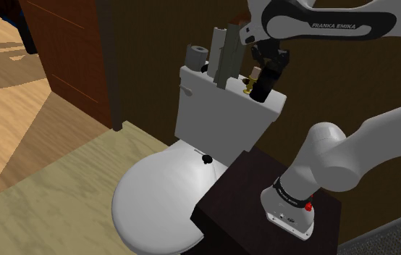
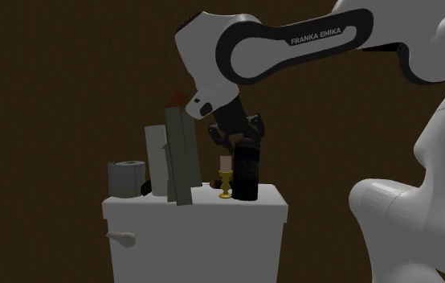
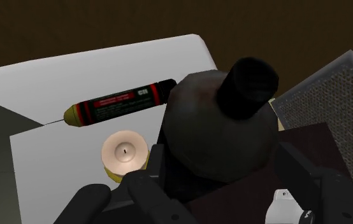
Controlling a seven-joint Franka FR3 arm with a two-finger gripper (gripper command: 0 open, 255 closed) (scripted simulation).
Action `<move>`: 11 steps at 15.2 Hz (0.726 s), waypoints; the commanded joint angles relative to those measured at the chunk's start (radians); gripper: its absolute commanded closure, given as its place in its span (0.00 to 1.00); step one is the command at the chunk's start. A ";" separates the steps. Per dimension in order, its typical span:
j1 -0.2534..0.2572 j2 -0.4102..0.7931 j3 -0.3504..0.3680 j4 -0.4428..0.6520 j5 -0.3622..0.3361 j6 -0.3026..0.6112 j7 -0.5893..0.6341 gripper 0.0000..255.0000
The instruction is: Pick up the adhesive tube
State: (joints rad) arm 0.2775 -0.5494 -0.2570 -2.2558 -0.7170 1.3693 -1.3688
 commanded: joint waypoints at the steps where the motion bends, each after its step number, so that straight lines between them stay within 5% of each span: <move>1: 0.000 0.003 0.004 0.024 0.001 -0.018 -0.012 1.00; 11: 0.000 0.024 0.027 0.165 -0.001 -0.119 -0.081 1.00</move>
State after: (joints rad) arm 0.2774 -0.5241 -0.2351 -2.1057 -0.7177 1.2643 -1.4431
